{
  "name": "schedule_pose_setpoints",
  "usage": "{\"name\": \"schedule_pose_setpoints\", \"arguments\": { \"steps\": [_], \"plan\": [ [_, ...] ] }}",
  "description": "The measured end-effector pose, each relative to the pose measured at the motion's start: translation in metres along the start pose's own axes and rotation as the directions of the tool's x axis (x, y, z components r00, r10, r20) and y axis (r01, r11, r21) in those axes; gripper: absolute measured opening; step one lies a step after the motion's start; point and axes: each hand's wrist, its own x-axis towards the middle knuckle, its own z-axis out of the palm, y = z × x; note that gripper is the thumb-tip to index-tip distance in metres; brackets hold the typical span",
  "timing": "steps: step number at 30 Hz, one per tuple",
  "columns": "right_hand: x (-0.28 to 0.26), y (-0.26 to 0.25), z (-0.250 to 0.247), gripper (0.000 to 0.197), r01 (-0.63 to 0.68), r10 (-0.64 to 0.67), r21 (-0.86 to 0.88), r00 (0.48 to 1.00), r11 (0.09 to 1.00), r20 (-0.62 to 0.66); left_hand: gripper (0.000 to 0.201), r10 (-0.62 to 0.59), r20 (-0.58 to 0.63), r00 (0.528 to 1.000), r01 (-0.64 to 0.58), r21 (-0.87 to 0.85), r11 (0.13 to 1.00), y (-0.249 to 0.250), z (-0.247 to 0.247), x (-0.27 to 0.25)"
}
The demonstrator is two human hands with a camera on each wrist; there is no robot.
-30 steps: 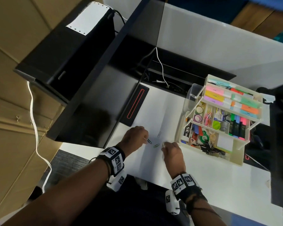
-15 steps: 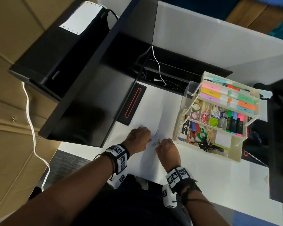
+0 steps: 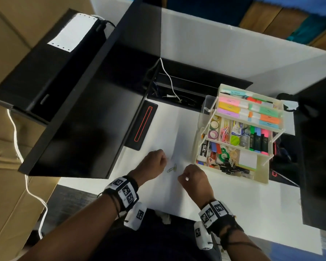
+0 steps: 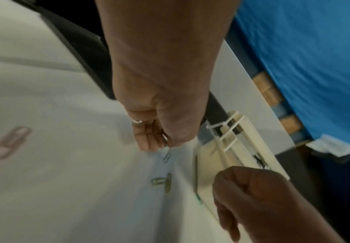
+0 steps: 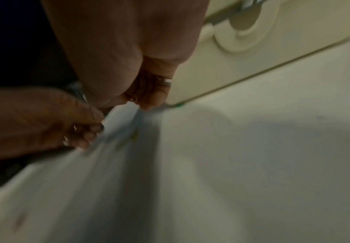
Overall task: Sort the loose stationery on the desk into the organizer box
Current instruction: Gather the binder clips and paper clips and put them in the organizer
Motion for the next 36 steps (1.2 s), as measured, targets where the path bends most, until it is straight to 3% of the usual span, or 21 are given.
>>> {"name": "schedule_pose_setpoints", "arguments": {
  "steps": [4,6,8,11,15,20,24,27,29,31,33,36],
  "plan": [
    [0.004,-0.012,-0.068,0.019,0.026,0.021,0.179,0.966,0.983,-0.257,0.014,-0.054,-0.148,0.988,0.011,-0.279,0.96,0.035,-0.01,0.012],
    [0.02,-0.009,-0.108,0.017,-0.005,0.112,0.275,0.921,0.962,-0.374,0.01,-0.031,-0.199,0.98,-0.041,-0.35,0.936,0.061,-0.012,0.02],
    [0.039,-0.001,-0.137,0.02,-0.03,0.146,0.253,0.879,0.967,-0.453,0.006,0.016,-0.252,0.968,-0.113,-0.375,0.92,0.091,-0.012,0.03],
    [0.069,0.014,-0.147,0.017,-0.068,0.146,0.191,0.892,0.979,-0.427,0.007,0.064,-0.305,0.95,-0.183,-0.379,0.907,0.133,-0.007,0.049],
    [0.084,0.045,-0.139,0.03,-0.028,0.04,0.039,0.93,0.999,-0.365,0.006,0.08,-0.312,0.947,-0.19,-0.34,0.921,0.176,0.011,0.078],
    [0.057,0.054,-0.138,0.006,0.104,-0.088,0.01,0.881,0.995,-0.466,0.005,0.128,-0.298,0.946,-0.207,-0.25,0.946,0.191,0.031,0.096],
    [0.031,0.063,-0.133,0.01,0.103,-0.088,0.003,0.863,0.995,-0.498,0.012,0.189,-0.343,0.92,-0.285,-0.256,0.924,0.179,0.024,0.086],
    [0.01,0.06,-0.126,0.01,0.095,-0.067,0.037,0.883,0.995,-0.465,0.014,0.164,-0.398,0.902,-0.308,-0.33,0.892,0.143,0.005,0.065],
    [-0.002,0.047,-0.115,0.012,0.147,-0.116,0.046,0.907,0.988,-0.405,0.018,0.145,-0.388,0.91,-0.265,-0.276,0.924,0.102,-0.003,0.054],
    [-0.008,0.033,-0.093,0.015,0.23,-0.202,0.061,0.933,0.971,-0.298,0.035,0.157,-0.269,0.95,-0.188,-0.093,0.978,0.06,-0.005,0.049],
    [-0.01,0.023,-0.064,0.021,0.266,-0.252,0.08,0.955,0.961,-0.156,0.061,0.206,-0.04,0.978,-0.2,0.122,0.972,0.032,-0.004,0.046],
    [-0.004,0.017,-0.018,0.035,0.248,-0.249,0.017,0.966,0.969,0.076,0.076,0.291,0.141,0.946,-0.321,0.292,0.901,0.012,0.002,0.042]
  ]
}}
